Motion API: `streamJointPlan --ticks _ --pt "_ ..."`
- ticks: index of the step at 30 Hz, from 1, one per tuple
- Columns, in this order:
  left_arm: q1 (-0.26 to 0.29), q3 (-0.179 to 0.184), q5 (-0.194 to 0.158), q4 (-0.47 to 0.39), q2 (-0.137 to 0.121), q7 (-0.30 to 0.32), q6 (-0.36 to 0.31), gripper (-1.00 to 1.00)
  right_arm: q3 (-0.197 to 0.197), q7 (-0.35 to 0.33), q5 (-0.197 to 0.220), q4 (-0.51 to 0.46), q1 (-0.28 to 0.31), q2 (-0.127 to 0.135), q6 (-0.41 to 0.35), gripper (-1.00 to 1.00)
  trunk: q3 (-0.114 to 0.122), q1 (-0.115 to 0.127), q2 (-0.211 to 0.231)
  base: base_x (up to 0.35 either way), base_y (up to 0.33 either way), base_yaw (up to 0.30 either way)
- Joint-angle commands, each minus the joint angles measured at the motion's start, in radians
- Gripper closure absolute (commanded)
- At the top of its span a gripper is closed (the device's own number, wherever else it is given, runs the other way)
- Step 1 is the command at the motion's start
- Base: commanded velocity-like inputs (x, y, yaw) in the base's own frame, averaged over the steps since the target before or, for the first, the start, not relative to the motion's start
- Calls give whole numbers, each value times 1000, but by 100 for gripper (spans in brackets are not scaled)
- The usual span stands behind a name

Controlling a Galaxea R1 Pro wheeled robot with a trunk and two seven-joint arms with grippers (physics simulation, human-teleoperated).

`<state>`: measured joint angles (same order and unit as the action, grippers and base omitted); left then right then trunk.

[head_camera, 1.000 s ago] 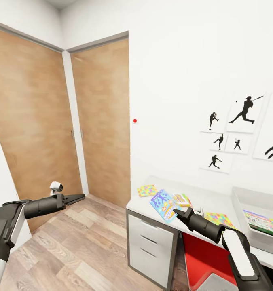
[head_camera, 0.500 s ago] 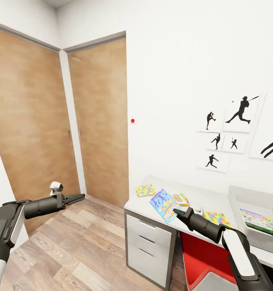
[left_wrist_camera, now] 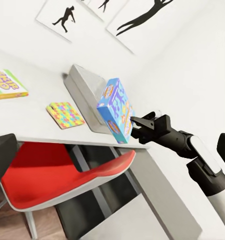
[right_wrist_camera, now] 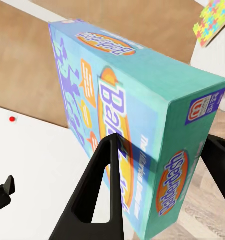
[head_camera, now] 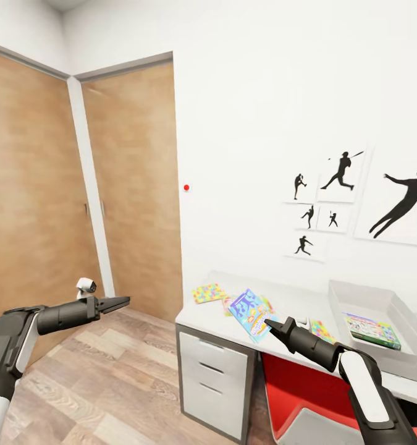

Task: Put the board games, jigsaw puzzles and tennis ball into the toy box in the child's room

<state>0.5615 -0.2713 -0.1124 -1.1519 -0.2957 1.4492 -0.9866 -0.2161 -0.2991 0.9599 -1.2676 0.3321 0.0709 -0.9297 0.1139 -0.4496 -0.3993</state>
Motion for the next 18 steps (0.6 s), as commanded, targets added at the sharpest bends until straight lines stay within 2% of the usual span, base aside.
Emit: streamJointPlan --ticks 1,9,18 --pt "0 0 -1 0 0 3 -11 -100 -2 -9 -6 1 1 0 -5 100 1 0 -1 0 0 -219" --pt "0 0 -1 0 0 3 -11 -100 -2 -9 -6 1 1 0 -5 100 8 0 -1 8 0 -192" --pt "0 0 -1 0 0 3 -8 -100 -2 -9 -5 1 1 0 -6 100 9 0 -1 16 0 -18"
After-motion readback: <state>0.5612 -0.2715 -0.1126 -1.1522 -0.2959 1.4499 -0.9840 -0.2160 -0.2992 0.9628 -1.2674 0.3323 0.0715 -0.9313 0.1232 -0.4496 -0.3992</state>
